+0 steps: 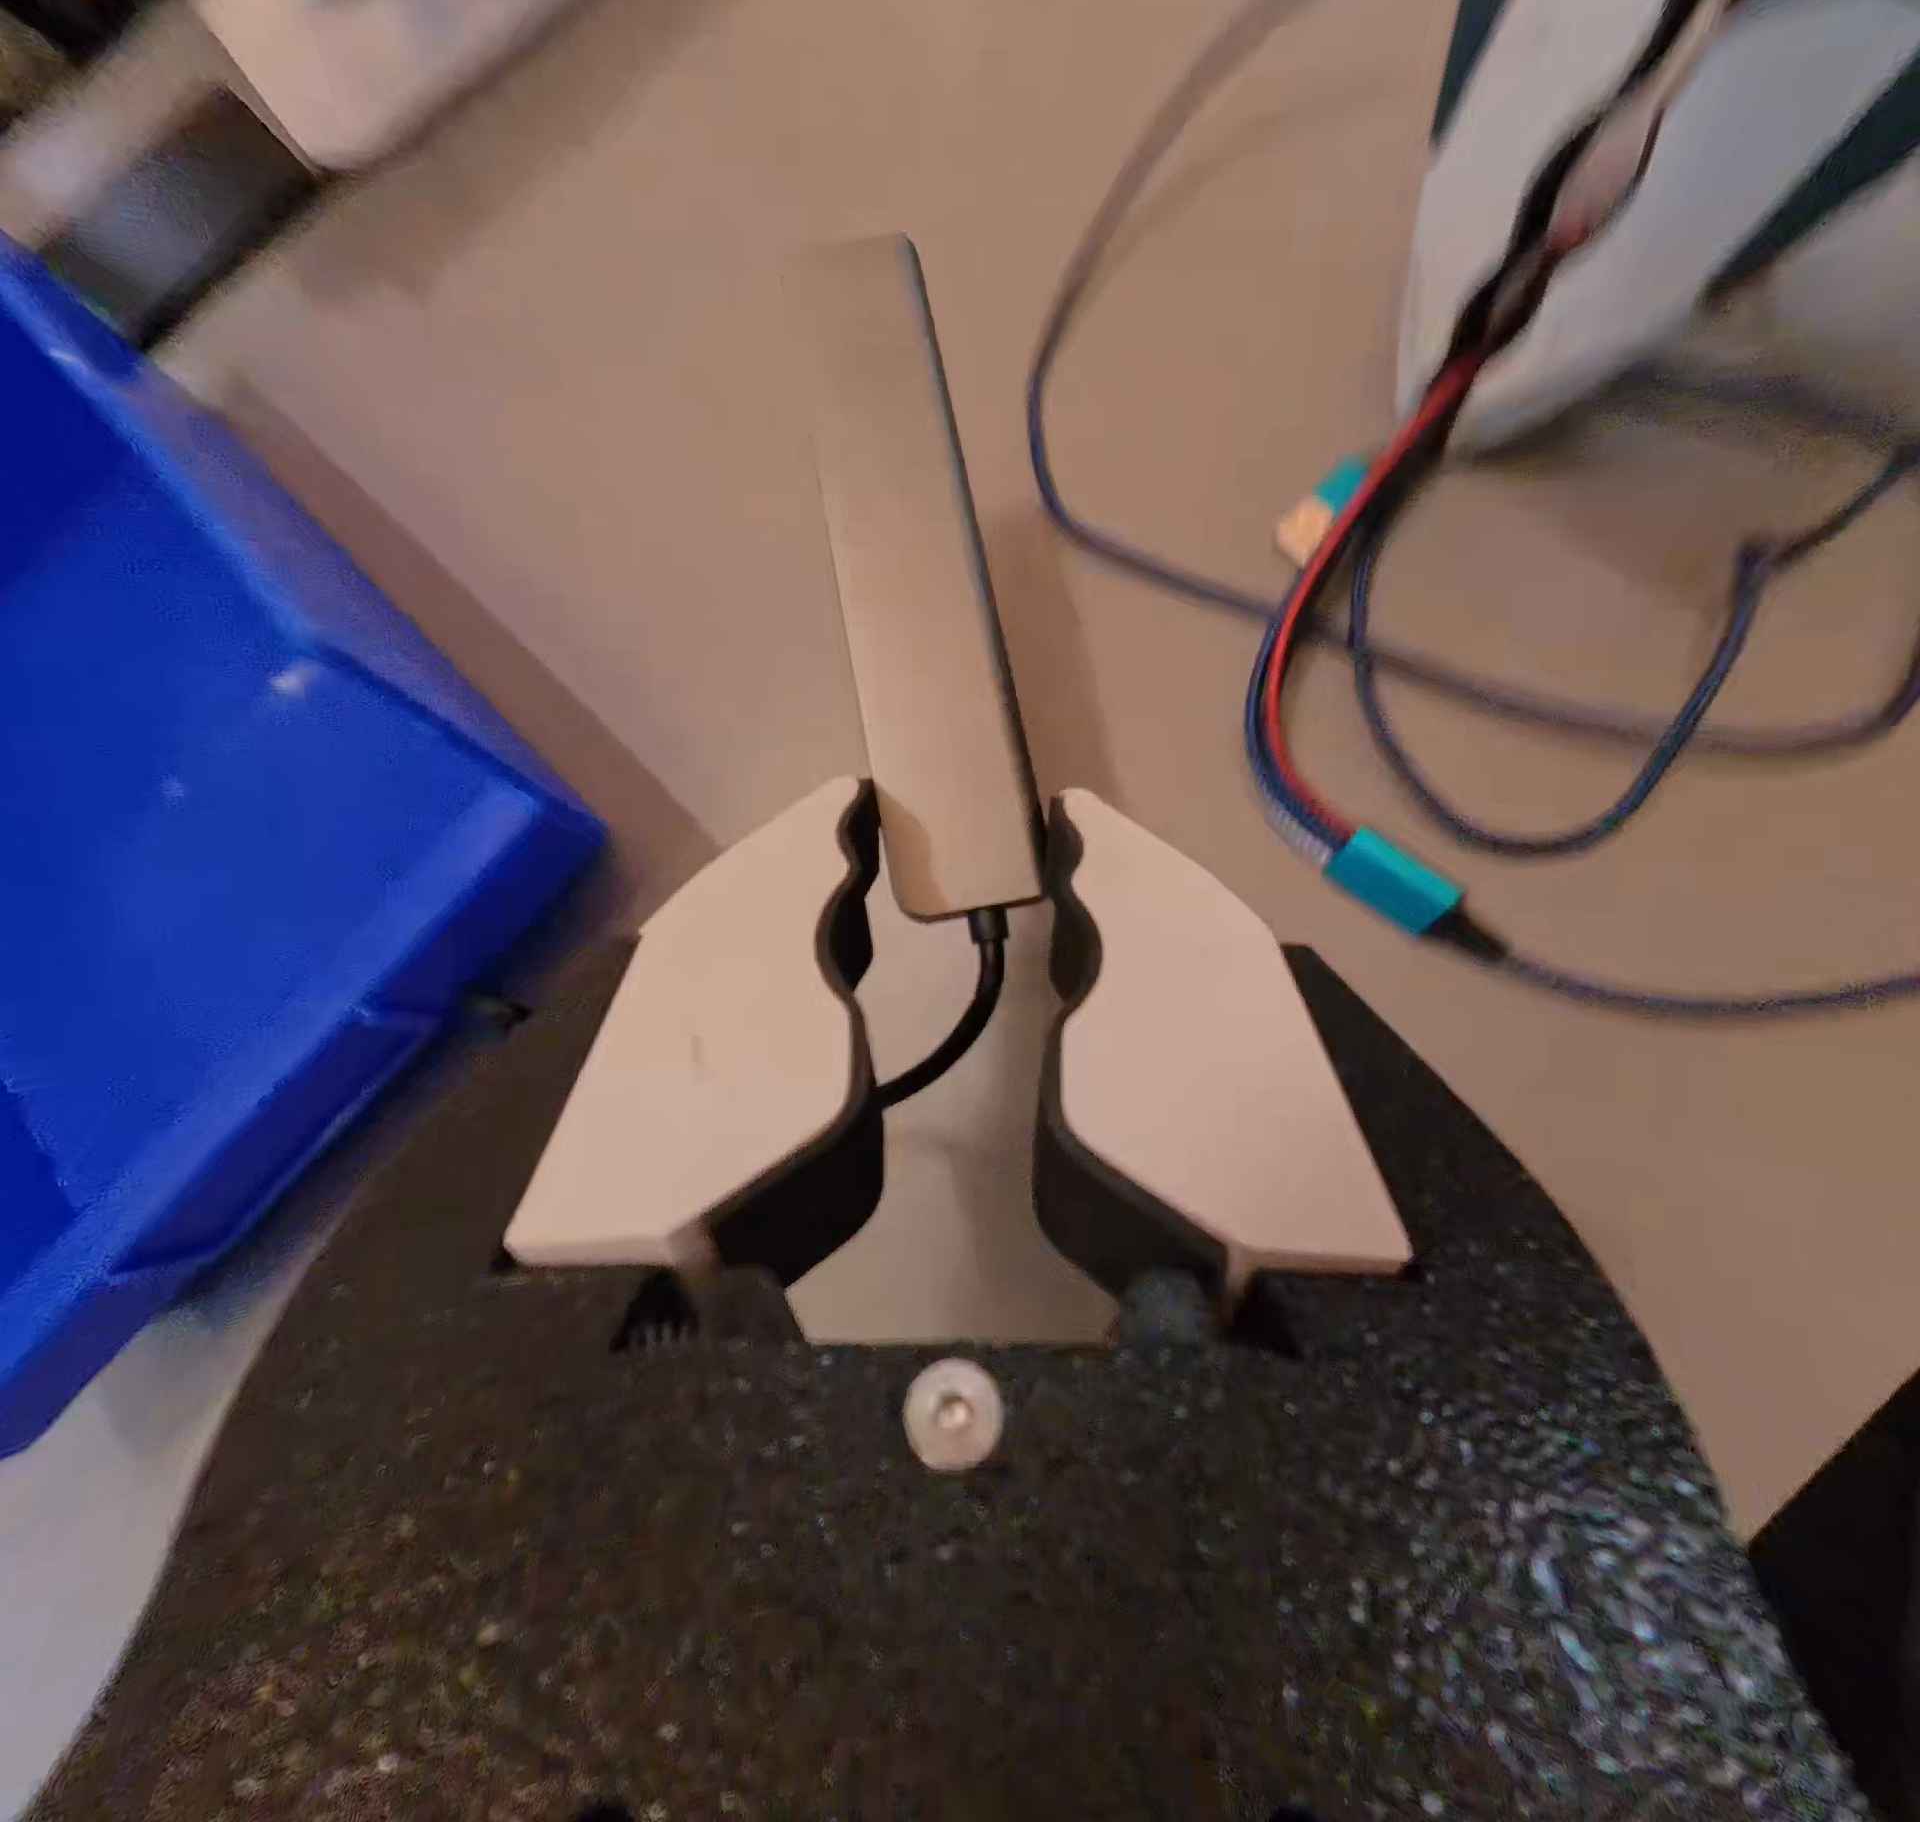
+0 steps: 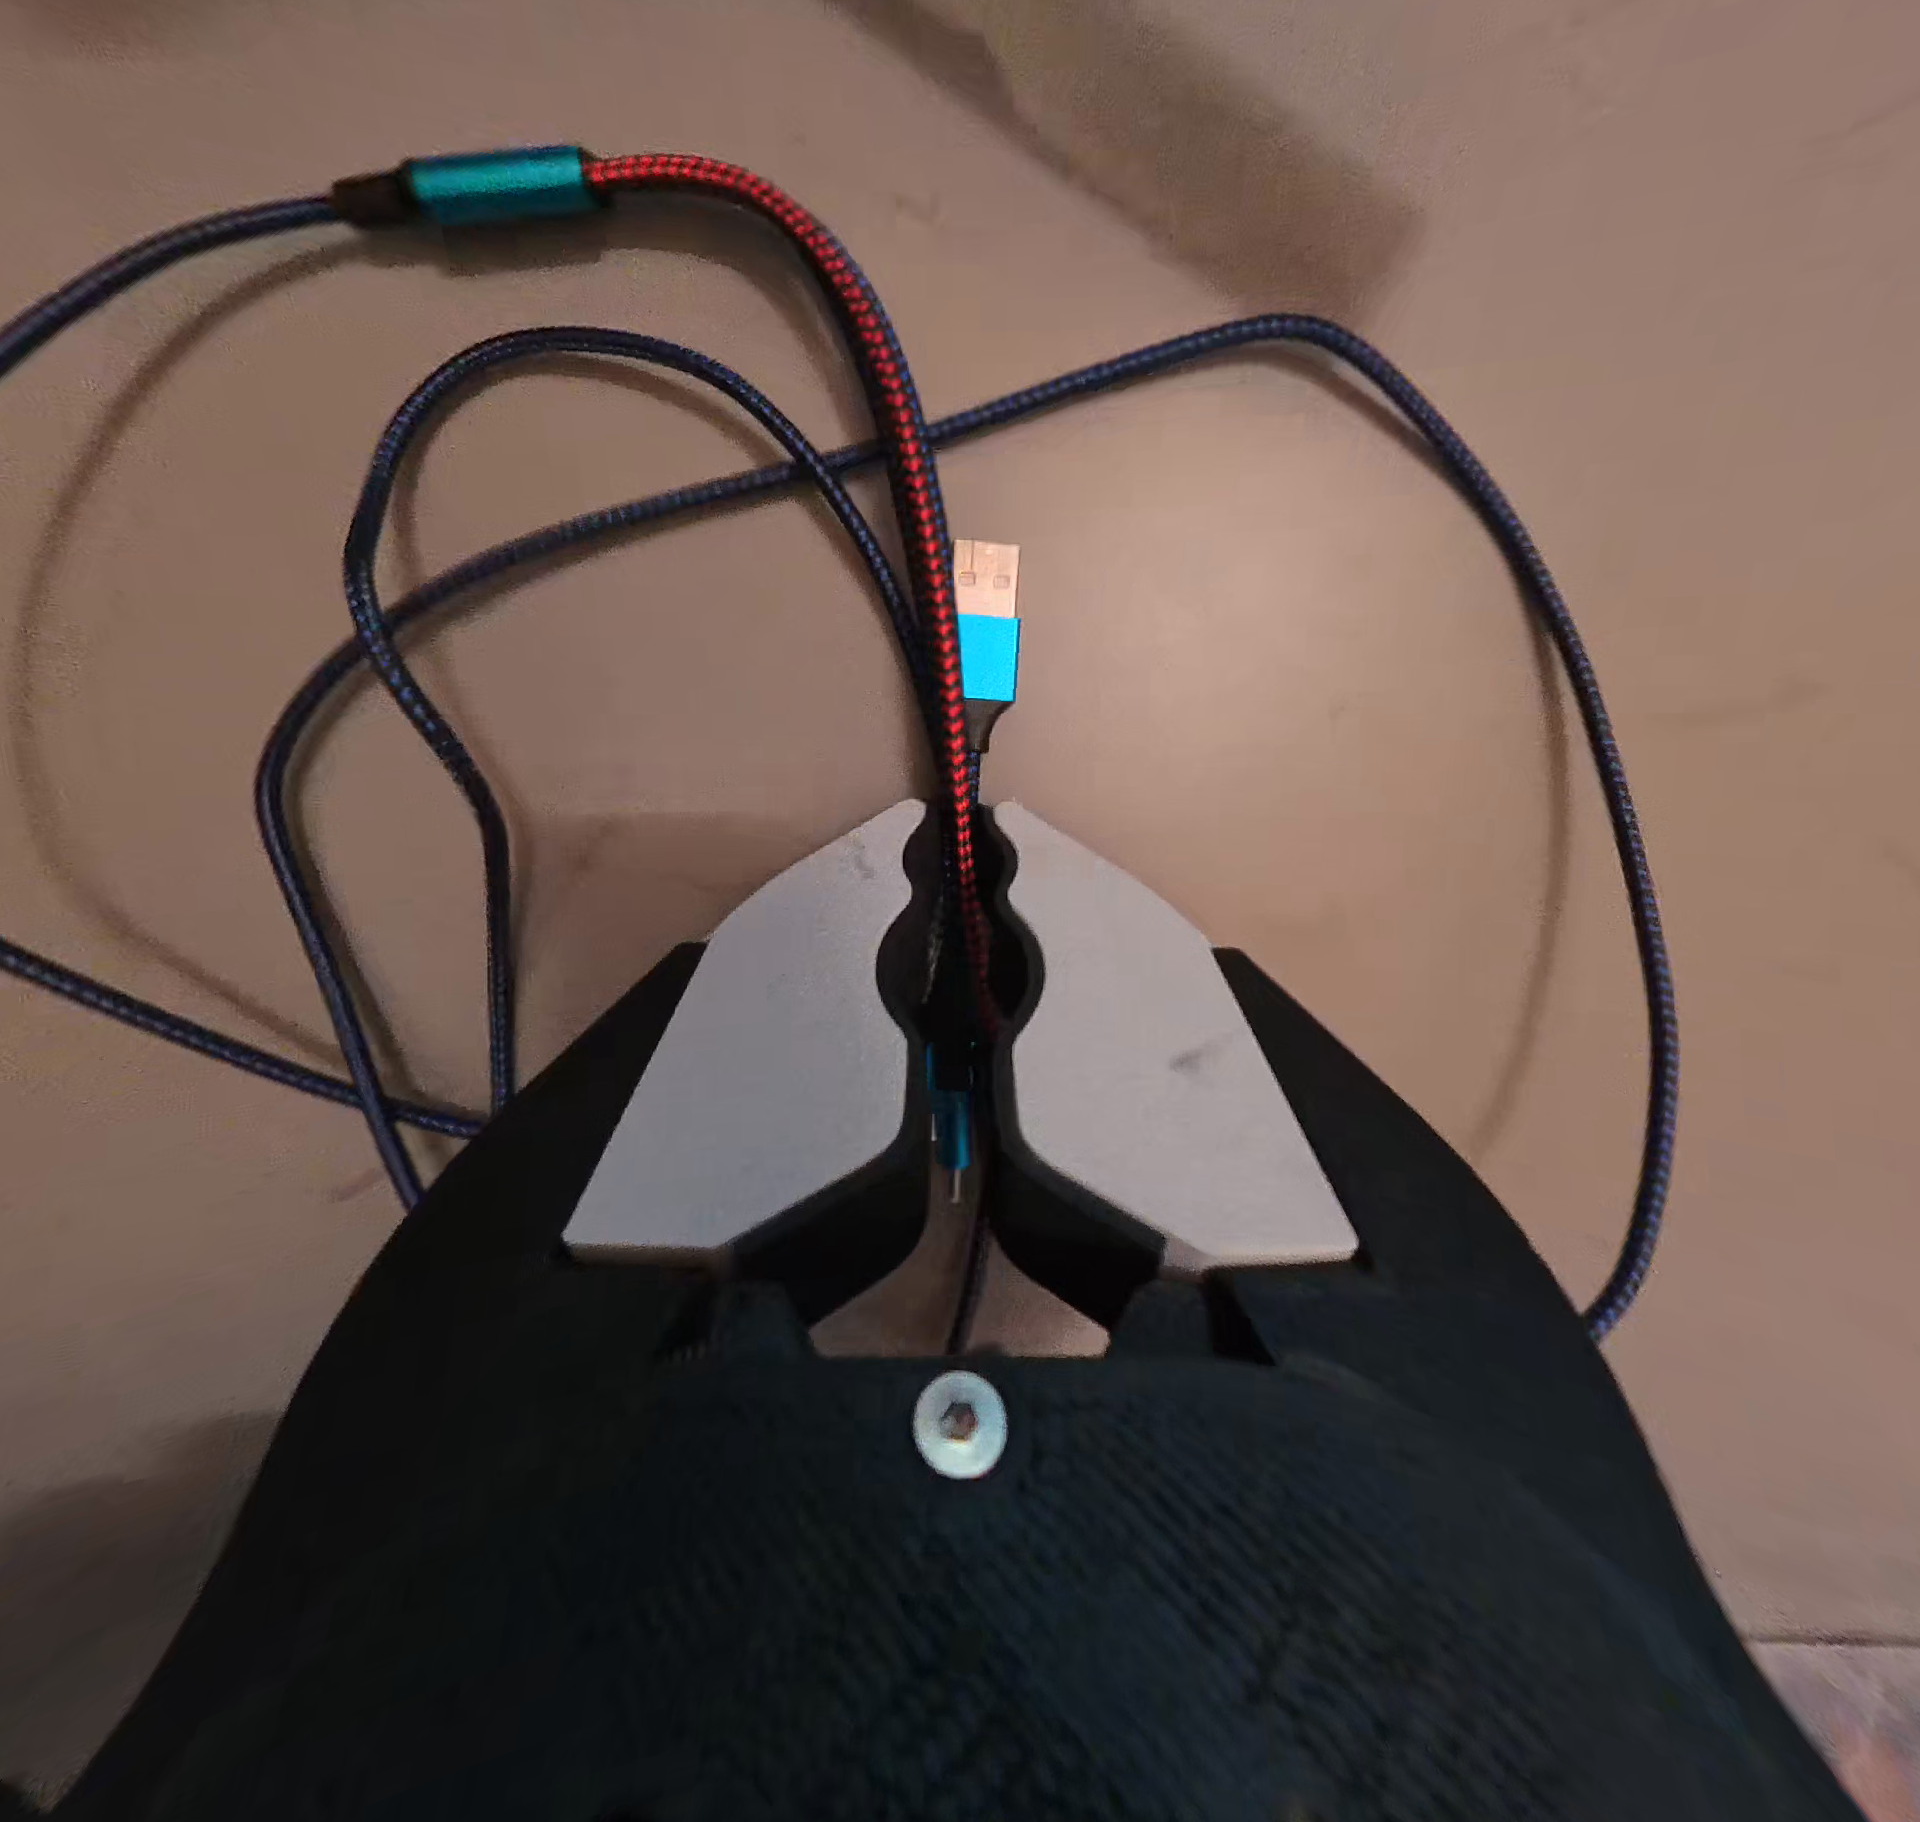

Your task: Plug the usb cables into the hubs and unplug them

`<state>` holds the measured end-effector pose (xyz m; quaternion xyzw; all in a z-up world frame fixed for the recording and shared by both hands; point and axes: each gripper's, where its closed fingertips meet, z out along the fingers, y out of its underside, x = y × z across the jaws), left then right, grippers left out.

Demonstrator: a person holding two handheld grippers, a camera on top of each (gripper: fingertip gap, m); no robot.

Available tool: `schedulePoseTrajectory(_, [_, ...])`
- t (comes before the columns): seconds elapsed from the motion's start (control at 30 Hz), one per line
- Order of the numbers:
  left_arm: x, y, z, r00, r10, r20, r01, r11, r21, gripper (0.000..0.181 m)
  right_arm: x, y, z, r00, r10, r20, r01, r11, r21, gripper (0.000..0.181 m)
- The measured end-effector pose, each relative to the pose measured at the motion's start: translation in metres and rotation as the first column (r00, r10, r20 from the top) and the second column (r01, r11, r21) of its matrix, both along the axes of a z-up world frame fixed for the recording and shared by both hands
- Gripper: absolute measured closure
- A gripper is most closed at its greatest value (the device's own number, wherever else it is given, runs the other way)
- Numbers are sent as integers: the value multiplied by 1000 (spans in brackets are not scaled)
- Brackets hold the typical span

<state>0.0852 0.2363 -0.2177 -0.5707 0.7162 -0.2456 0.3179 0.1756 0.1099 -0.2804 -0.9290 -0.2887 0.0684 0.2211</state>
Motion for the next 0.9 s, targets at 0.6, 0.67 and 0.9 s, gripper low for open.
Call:
schedulePoseTrajectory(0.6, [-34, 23, 142, 767, 85, 636, 63, 976, -206, 152, 12, 10, 70, 983, 65, 170, -89, 987, 133, 179])
schedulePoseTrajectory(0.67, [-35, 26, 140, 769, 84, 634, 69, 975, -212, 152, 26, 11, 109, 980, 14, 197, -59, 972, 226, 179])
schedulePoseTrajectory(0.9, [-36, 32, 138, 763, 99, 639, 79, 966, -244, 152, 115, -10, 257, 891, -249, 379, 43, 878, 476, 179])
